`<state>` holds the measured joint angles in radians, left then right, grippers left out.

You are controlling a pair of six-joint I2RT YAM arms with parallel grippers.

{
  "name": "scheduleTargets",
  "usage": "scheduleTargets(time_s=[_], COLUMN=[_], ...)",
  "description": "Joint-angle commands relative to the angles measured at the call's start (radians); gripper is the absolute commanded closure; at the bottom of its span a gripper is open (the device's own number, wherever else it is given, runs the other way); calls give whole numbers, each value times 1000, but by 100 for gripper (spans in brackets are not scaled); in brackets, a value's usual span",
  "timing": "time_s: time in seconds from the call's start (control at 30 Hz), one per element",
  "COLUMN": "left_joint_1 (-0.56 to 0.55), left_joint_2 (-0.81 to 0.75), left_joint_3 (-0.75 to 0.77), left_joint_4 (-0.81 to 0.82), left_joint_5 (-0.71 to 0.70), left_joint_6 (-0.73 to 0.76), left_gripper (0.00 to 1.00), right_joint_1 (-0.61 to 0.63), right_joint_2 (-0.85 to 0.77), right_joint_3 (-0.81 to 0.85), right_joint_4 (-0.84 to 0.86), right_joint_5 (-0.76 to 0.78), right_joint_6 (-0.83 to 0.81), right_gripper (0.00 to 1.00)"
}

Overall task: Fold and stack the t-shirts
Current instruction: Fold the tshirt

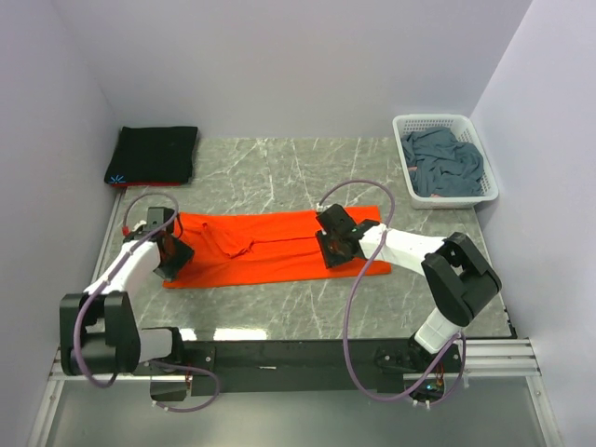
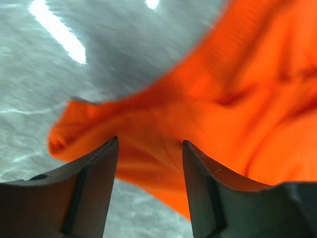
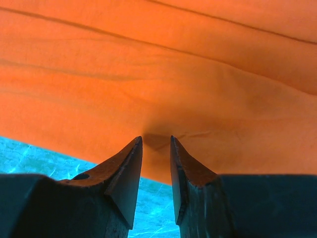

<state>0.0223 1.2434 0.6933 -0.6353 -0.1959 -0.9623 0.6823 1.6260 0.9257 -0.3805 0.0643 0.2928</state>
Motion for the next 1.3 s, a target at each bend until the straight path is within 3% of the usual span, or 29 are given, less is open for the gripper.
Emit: scheduleTargets(time_s=[0.0, 0.27, 0.53, 0.6, 0.87, 1.27], left_joint_1=[68, 226, 229, 188, -83, -127], left_joint_2=[43, -36, -96, -116, -118, 194], left_joint_3=[-32, -106, 55, 81, 126, 110], left_joint_4=[26, -9, -107, -127, -81, 43], left_joint_5=[-3, -10, 6, -6, -53, -76], left_joint_6=[-50, -58, -33, -44, -136, -98], left_gripper=[42, 42, 19, 16, 25, 37], right_joint_1=[-12, -38, -35, -30, -24, 16], right_joint_2=[3, 0, -52, -45, 41, 58], right_joint_3=[-4, -5, 44, 55, 71, -1], right_joint_4=[18, -14, -54, -54, -40, -148], right_joint_5=[25, 37, 16, 12, 9, -24], right_joint_6=[23, 26, 0, -6, -4, 40], right_gripper=[63, 63, 64, 64, 64, 64])
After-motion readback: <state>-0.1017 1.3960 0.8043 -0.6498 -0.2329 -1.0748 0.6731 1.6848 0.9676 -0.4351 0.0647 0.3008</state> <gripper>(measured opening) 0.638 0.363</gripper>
